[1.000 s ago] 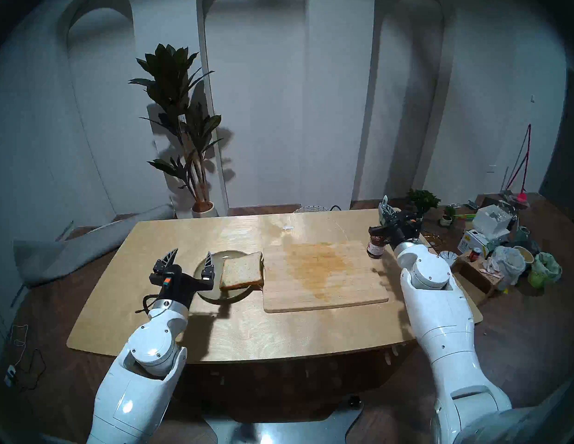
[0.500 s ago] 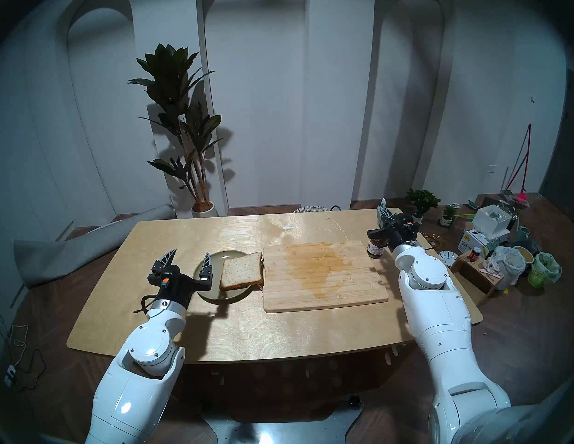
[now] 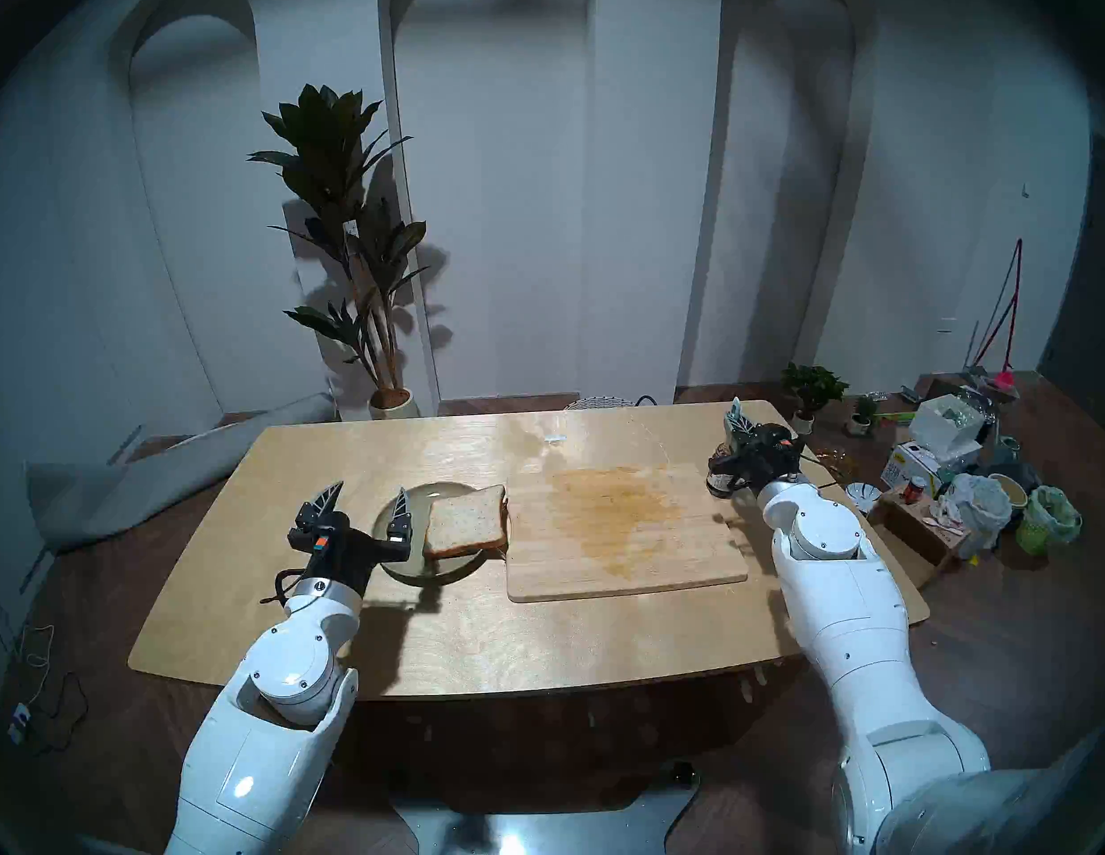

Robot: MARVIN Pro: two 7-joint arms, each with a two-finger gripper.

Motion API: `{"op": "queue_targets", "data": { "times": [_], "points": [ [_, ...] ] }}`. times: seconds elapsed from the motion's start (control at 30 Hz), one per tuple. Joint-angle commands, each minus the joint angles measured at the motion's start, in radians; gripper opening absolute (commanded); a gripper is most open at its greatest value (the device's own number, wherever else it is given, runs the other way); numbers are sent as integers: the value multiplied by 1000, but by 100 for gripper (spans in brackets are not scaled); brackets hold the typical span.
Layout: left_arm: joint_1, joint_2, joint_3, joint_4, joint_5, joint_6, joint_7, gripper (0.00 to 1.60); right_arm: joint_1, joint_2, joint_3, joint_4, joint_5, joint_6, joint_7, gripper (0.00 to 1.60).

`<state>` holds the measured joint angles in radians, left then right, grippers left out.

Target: Spread jam over the slice of bread with the knife

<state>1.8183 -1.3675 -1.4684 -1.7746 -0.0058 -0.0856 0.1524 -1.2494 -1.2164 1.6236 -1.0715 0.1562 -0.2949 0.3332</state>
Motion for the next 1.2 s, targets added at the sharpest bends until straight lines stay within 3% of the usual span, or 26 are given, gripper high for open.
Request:
{"op": "queue_targets", "data": {
  "times": [0.0, 0.5, 0.93, 1.17],
  "points": [
    [-12, -3, 1, -18, 3, -8, 4, 160, 33, 62, -28, -3, -42, -69, 63, 0],
    [-1, -8, 4, -24, 10, -10, 14, 160, 46, 87, -17, 58, -41, -135, 126, 0],
    [0, -9, 16, -25, 20, -8, 19, 160, 103, 112, -22, 203, -29, -335, 233, 0],
    [5, -12, 19, -30, 22, -8, 26, 160, 137, 115, -28, 254, -24, -383, 276, 0]
  ]
}}
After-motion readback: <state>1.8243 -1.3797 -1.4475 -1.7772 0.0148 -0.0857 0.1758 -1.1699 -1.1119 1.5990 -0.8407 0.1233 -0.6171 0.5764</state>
